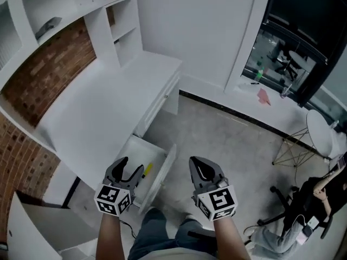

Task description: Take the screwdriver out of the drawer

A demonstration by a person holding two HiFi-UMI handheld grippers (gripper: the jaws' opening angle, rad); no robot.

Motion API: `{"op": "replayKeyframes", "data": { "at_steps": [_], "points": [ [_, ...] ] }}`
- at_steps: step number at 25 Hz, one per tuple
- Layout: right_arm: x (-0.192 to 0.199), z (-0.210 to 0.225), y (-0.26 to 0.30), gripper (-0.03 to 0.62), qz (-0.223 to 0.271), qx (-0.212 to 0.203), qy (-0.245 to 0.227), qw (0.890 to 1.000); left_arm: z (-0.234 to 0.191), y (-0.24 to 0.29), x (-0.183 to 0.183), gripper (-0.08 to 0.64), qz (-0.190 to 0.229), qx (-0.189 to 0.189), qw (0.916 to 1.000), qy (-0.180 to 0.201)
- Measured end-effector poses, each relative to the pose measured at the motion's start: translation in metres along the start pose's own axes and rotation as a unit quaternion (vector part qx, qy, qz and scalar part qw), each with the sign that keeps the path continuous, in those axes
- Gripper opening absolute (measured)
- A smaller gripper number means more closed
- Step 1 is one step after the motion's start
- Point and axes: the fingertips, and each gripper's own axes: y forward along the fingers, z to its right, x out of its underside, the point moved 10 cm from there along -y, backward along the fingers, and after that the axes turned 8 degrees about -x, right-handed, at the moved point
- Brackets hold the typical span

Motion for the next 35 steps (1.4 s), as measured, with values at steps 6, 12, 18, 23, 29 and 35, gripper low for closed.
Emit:
{"op": "replayKeyframes", "data": {
  "at_steps": [6,12,18,23,29,35],
  "points": [
    [0.034,-0.036,0.036,0.011,-0.049,0.101,0.047,0.993,-0.053,0.054,0.044,0.236,-0.074,0.081,0.9939,0.000],
    [0.090,-0.052,0.051,0.011,-0.089,0.170,0.096,0.977,-0.071,0.093,0.105,0.207,-0.158,0.115,0.9807,0.002],
    [0.141,-0.055,0.058,0.011,-0.132,0.204,0.156,0.957,-0.071,0.126,0.165,0.187,-0.241,0.121,0.9631,-0.003],
    [0.185,-0.062,0.065,0.011,-0.156,0.220,0.188,0.944,-0.063,0.151,0.210,0.175,-0.301,0.129,0.9446,0.024],
    [0.225,-0.070,0.065,0.011,-0.181,0.227,0.232,0.928,-0.054,0.173,0.250,0.166,-0.360,0.108,0.9252,0.055],
    [0.238,-0.069,0.058,0.011,-0.201,0.223,0.245,0.922,-0.053,0.184,0.260,0.091,-0.372,0.067,0.9217,0.086]
  ]
}}
